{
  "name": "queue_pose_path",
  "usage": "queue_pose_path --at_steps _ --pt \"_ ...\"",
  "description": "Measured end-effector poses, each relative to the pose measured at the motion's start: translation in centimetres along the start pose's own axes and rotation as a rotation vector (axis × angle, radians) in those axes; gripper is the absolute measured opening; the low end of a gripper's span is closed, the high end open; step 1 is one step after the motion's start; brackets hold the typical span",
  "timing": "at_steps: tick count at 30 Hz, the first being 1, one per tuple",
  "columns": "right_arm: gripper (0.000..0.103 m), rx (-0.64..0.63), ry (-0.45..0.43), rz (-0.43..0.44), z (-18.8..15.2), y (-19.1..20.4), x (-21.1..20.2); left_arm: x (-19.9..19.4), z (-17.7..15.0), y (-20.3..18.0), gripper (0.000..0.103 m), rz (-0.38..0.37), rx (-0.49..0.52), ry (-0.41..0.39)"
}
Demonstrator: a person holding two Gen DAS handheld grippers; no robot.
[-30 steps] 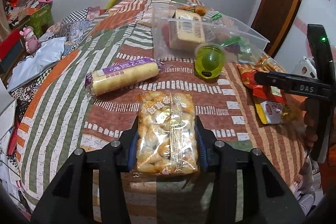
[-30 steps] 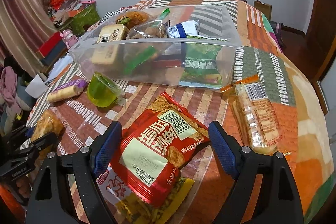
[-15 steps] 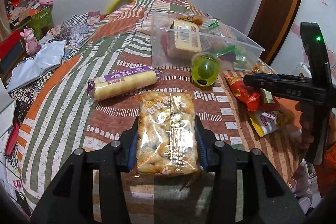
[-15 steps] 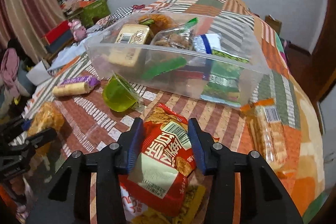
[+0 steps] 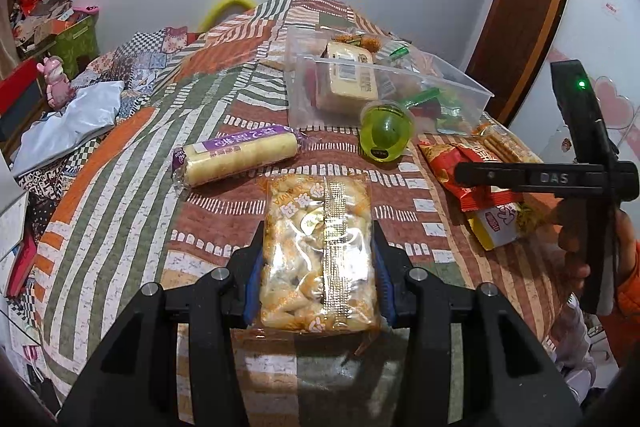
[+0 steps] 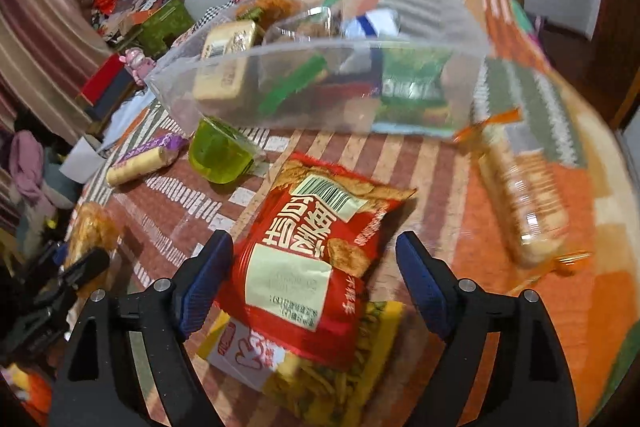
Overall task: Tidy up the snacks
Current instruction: 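Carry both packs into the clear box and open both grippers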
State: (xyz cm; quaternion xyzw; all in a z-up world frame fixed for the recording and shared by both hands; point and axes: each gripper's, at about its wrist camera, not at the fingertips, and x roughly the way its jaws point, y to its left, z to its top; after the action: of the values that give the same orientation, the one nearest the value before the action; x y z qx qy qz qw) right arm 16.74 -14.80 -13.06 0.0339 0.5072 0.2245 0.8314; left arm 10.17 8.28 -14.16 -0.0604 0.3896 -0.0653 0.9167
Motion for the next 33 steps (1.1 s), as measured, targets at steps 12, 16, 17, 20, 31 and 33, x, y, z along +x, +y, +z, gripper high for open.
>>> queue_pose_path --at_steps 12,16,17,20,31,33 --pt "0.052 -0.049 -0.080 -0.004 0.0 0.5 -1.8 -0.5 2.2 -0.6 0.045 0.021 -0.003 -0.036" --pt "0.052 -0.068 -0.133 -0.001 0.5 0.6 -3.4 -0.8 3.7 -1.2 0.045 0.030 0.018 -0.065" --pt "0.051 -0.073 -0.144 0.000 0.7 0.6 -3.7 -0.8 4.2 -1.3 0.045 0.029 0.021 -0.073" --pt "0.051 -0.088 -0.187 0.001 1.3 0.9 -5.0 -0.8 5.5 -1.7 0.045 0.025 0.033 -0.091" --pt "0.051 -0.099 -0.341 -0.031 4.9 0.6 -8.3 0.2 11.1 -3.1 0.045 -0.017 0.045 -0.168" --pt "0.051 -0.095 -0.359 -0.039 5.6 0.1 -8.6 0.7 12.2 -3.2 0.045 -0.020 0.046 -0.174"
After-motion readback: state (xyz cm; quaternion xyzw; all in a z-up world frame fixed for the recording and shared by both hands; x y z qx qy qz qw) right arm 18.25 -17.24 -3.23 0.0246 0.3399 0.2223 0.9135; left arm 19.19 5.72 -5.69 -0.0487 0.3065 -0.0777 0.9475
